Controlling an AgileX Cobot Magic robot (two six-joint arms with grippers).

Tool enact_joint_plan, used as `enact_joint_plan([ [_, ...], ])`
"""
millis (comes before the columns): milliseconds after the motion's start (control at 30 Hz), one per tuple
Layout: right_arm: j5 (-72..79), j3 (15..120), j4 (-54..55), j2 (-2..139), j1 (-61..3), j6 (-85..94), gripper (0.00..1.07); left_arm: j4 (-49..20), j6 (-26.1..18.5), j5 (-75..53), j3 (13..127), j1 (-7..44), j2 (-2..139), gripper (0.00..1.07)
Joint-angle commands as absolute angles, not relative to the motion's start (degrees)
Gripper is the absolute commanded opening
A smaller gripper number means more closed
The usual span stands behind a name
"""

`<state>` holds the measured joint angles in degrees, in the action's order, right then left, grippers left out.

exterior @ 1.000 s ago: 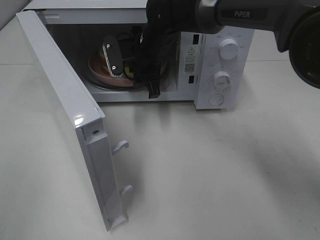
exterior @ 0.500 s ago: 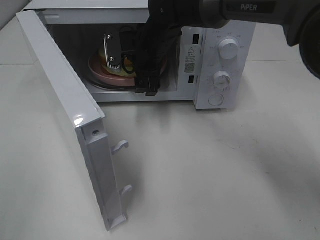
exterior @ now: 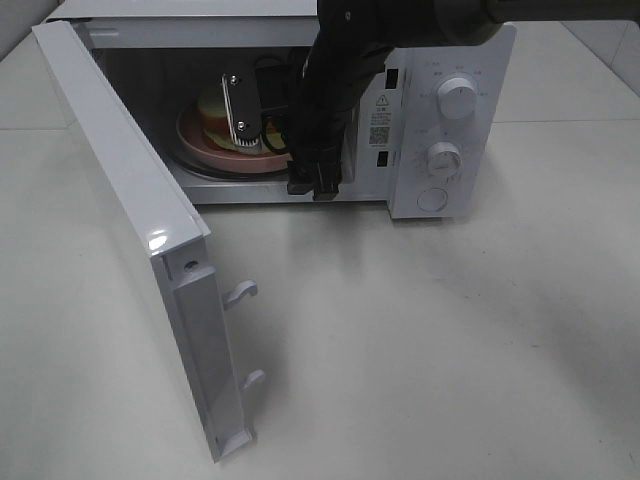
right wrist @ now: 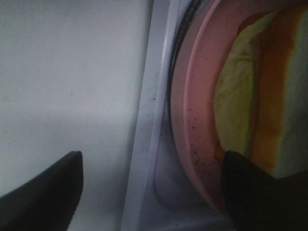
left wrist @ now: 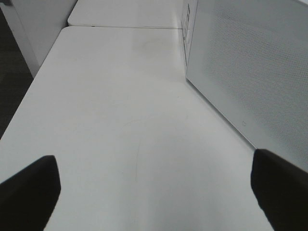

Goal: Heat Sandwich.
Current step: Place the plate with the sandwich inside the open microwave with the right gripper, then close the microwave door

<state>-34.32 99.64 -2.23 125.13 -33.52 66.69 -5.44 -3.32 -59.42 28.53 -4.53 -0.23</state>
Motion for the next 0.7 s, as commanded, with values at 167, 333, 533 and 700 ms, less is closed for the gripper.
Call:
enact_joint_plan([
  [167,-31.74,91.10,-2.98,118.60,-33.52,67.09,0.76,-5.44,-3.38,-59.36,28.42,-4.58,-1.89,1.03],
  [333,-30.83,85.77,-2.98,115.34,-33.52,66.58,0.76,-5.44,-3.38,-59.36,28.42,-4.58,-1.89,1.03],
  [533,-30.08,81.25,-3.67,112.19,-33.52,65.32,0.76,-5.44,-3.38,-59.36,28.42,-4.58,-1.89,1.03],
  [700,-29.11,77.81,-5.73,109.15,-33.52,61.54,0.76,-5.44,-3.38,-59.36,28.42,-4.58,-1.89,1.03],
])
